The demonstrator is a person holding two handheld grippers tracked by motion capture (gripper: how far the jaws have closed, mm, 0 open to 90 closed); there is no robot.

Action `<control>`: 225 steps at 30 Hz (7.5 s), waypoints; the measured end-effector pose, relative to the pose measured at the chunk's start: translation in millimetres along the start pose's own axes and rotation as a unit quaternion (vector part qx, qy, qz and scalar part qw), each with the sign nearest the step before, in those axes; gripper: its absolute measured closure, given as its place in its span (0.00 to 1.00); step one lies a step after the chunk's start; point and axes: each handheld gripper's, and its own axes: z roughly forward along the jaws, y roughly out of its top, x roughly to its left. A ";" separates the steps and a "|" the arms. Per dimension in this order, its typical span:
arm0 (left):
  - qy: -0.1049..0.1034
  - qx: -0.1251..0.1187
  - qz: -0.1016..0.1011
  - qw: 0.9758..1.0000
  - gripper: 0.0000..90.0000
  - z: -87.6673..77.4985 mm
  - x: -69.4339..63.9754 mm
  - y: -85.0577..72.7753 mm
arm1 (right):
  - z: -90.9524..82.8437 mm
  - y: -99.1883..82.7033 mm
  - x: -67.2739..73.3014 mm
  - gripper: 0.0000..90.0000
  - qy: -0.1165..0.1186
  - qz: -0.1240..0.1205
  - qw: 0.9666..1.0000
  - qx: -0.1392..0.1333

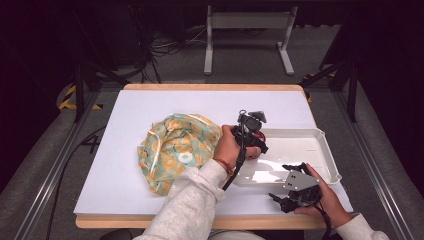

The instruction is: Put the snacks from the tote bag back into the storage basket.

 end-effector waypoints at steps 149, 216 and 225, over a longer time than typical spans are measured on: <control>0.083 -0.074 0.075 0.991 0.07 -102.3 113.9 -131.9 | -1.7 0.4 0.1 0.05 0.010 0.005 1.000 -0.009; 0.094 -0.217 0.028 0.971 0.08 -108.8 201.5 -313.1 | -1.1 0.9 -1.2 0.05 0.007 0.011 1.000 -0.012; 0.062 -0.256 -0.030 0.964 0.08 -98.7 209.7 -339.9 | -2.0 0.8 -1.2 0.05 0.005 0.010 1.000 -0.014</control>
